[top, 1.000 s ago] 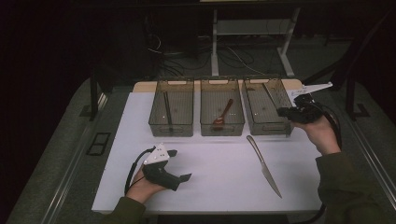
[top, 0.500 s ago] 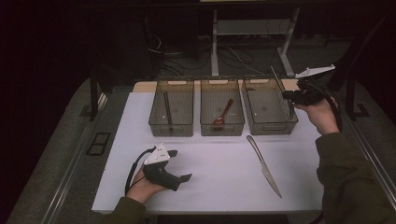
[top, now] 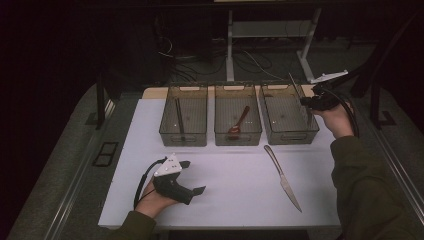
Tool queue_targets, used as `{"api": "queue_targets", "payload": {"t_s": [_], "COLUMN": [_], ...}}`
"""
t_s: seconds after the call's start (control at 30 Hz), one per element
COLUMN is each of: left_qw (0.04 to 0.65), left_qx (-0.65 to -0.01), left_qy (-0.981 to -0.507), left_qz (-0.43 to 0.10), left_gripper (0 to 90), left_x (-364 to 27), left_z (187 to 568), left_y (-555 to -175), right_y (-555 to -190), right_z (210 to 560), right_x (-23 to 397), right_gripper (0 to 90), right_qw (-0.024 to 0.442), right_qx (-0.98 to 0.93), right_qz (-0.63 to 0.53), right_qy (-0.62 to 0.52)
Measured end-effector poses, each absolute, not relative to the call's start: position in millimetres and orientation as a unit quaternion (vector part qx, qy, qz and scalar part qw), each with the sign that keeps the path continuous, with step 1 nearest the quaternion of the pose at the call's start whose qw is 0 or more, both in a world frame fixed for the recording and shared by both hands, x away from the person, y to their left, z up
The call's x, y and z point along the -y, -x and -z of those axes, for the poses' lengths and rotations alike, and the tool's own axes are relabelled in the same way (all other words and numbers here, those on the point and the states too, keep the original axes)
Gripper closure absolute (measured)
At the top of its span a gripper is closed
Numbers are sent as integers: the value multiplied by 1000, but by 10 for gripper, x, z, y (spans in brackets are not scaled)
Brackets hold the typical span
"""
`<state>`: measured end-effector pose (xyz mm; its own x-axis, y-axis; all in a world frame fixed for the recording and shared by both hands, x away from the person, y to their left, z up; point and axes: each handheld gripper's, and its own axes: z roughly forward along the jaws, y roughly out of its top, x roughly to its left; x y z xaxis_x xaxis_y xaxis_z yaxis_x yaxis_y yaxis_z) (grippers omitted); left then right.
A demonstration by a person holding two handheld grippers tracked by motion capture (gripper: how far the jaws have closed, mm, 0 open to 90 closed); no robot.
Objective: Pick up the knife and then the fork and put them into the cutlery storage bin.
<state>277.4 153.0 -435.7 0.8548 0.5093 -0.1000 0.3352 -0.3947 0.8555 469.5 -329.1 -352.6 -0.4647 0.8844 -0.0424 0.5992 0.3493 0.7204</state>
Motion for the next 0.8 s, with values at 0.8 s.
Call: {"api": "queue_targets", "payload": {"t_s": [0.8], "left_qw": [483], "left_qx": [-251], "left_qy": [-834], "left_qz": [-89], "left_gripper": [0], "left_x": [-1511], "left_z": [4367], "left_y": [-2766], "right_y": [-4728], "right_z": [3839], "right_x": [3213], "right_gripper": [608], "right_qw": [195], "right_qx": [-806], "right_qz": [-294], "right_qy": [-475]}}
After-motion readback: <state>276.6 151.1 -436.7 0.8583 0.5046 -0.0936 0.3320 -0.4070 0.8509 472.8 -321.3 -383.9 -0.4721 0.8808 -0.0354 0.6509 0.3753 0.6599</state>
